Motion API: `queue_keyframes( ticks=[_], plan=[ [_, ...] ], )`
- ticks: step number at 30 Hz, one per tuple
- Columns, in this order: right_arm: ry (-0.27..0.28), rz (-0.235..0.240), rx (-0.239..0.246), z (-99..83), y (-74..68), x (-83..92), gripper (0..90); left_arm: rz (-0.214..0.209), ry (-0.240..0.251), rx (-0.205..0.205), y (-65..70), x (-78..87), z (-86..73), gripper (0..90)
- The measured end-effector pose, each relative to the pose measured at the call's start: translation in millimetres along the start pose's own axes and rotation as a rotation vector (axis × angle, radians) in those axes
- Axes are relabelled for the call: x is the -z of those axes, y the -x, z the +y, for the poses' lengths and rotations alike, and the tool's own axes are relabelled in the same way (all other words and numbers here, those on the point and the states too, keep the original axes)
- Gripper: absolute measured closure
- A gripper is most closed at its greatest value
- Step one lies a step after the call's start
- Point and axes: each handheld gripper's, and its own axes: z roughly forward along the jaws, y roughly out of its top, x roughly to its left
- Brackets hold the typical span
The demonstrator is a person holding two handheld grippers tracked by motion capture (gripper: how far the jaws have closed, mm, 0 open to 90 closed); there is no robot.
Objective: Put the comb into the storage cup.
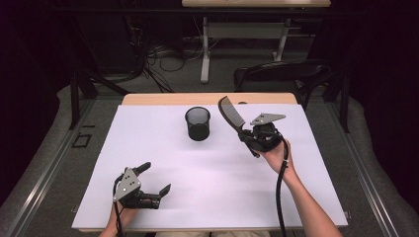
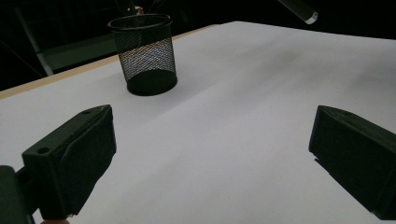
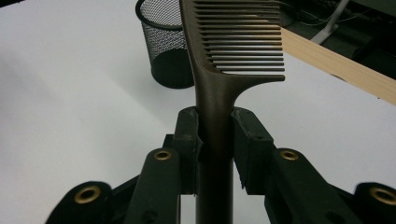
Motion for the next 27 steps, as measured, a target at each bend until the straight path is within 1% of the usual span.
queue_keyframes(
  ticks=[5, 10, 14, 17, 18, 20, 23, 27],
  plan=[
    [0.014, 0.002, 0.005, 4.8, -0.9, -4.1, 72.7, -0.005, 0.000, 0.001, 0.1, -1.2, 0.4, 0.7],
    [0.030, -0.001, 0.010, 10.6, -3.9, -8.7, 72.7, -0.006, 0.002, -0.016, 2.0, -1.3, 1.4, 0.7],
    [0.042, 0.008, 0.001, 14.6, -4.8, -12.2, 72.7, -0.006, 0.003, 0.000, 1.7, -1.5, 1.1, 0.8],
    [0.040, 0.004, 0.010, 16.5, -5.6, -14.8, 72.7, -0.008, 0.011, -0.007, 2.2, -1.4, 2.0, 0.8],
    [0.045, -0.001, 0.014, 17.6, -5.6, -15.1, 72.7, -0.007, 0.009, -0.009, 2.2, -1.7, 2.2, 0.8],
    [0.053, -0.002, 0.007, 19.2, -4.7, -15.1, 72.7, -0.011, 0.004, -0.011, 2.4, -1.9, 1.7, 0.8],
    [0.061, -0.006, 0.015, 20.3, -4.6, -15.0, 72.7, -0.011, 0.003, -0.005, 1.6, -2.8, 1.4, 0.8],
    [0.087, -0.013, 0.009, 22.1, -1.4, -15.9, 72.7, -0.007, 0.003, -0.002, 1.0, -2.9, 1.2, 0.8]
  ],
)
